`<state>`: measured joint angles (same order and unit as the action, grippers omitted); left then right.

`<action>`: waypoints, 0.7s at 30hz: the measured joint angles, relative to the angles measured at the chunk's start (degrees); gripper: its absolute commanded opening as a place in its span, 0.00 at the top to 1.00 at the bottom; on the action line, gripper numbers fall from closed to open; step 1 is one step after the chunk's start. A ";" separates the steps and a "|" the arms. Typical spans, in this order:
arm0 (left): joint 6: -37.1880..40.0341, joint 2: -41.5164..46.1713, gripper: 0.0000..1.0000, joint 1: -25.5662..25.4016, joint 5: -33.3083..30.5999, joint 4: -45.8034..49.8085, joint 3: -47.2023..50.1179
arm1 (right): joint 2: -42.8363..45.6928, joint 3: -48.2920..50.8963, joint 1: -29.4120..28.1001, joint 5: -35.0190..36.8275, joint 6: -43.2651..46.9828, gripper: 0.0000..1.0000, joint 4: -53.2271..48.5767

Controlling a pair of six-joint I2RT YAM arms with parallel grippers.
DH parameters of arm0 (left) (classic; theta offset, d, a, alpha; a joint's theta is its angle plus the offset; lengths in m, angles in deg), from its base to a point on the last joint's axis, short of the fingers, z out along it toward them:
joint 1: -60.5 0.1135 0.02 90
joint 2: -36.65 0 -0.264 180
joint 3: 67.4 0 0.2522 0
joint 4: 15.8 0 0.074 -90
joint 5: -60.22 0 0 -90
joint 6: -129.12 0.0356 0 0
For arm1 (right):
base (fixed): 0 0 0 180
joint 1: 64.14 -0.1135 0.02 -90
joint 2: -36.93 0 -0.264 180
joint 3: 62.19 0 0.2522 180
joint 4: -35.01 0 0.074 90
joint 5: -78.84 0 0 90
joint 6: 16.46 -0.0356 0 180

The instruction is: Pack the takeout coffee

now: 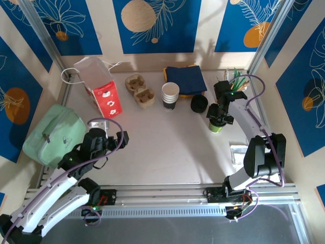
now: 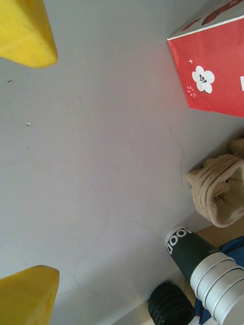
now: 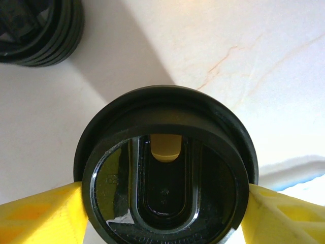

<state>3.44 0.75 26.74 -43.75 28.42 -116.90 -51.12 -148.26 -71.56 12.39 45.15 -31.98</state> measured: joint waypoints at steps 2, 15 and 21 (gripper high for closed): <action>0.02 0.31 0.01 0.00 0.00 0.63 -0.09 | -0.26 -0.35 1.18 0.04 0.55 0.26 0.04; 0.02 0.17 0.01 0.02 0.00 0.92 -0.55 | -3.63 -3.19 5.70 -2.16 1.90 0.24 1.38; 0.02 -0.22 0.01 0.02 0.00 0.92 -0.66 | -4.83 -4.02 6.82 -3.23 2.08 0.21 1.53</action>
<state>3.46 0.53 26.77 -43.75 29.34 -117.56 -55.95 -152.29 -64.74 9.15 47.23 -30.45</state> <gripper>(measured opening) 0.992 0.777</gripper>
